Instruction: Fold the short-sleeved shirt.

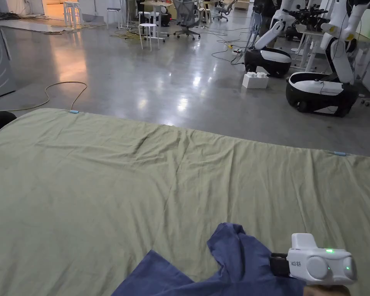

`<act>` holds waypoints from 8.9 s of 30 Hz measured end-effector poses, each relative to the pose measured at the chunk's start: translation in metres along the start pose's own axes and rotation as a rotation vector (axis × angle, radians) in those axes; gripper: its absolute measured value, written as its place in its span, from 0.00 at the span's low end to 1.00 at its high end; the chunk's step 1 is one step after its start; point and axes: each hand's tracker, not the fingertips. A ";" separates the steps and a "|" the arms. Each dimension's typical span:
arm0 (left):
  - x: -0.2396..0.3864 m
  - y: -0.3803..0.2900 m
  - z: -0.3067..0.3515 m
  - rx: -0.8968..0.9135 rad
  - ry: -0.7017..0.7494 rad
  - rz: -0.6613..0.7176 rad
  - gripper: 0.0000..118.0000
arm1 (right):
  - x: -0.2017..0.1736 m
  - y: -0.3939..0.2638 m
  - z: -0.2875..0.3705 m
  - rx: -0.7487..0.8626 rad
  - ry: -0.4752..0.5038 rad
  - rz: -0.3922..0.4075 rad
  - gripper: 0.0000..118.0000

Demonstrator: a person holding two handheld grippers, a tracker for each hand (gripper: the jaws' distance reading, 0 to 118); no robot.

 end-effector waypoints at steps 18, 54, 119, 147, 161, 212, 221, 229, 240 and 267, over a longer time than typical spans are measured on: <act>0.014 0.008 -0.011 0.002 0.024 -0.031 0.06 | -0.008 0.003 -0.031 -0.060 0.029 0.069 0.04; 0.138 0.299 0.230 0.623 -0.207 -0.216 0.06 | 0.093 0.093 0.379 0.805 -0.347 -0.064 0.04; 0.028 0.068 0.176 0.432 -0.231 -0.291 0.05 | 0.026 -0.171 0.343 0.506 -0.299 -0.022 0.04; 0.002 -0.079 0.069 -0.087 -0.102 -0.356 0.26 | -0.015 -0.306 0.231 -0.166 -0.207 0.098 0.20; 0.073 0.001 0.122 0.395 -0.185 -0.269 0.54 | -0.035 -0.200 0.284 0.568 -0.247 -0.084 0.74; 0.012 -0.071 0.050 -0.210 -0.026 -0.155 0.46 | -0.086 -0.200 0.269 0.661 -0.193 -0.045 0.02; 0.018 -0.074 0.059 -0.180 -0.095 -0.175 0.07 | -0.058 -0.220 0.274 0.568 -0.226 -0.078 0.02; 0.010 -0.073 0.069 -0.159 -0.120 -0.168 0.07 | 0.019 -0.266 0.264 0.159 -0.172 -0.165 0.56; 0.015 -0.079 0.064 -0.151 -0.101 -0.202 0.07 | 0.034 -0.342 0.213 -0.109 -0.102 -0.219 0.56; 0.027 -0.031 0.094 0.097 -0.143 -0.206 0.07 | 0.035 -0.264 0.270 0.072 -0.219 -0.117 0.05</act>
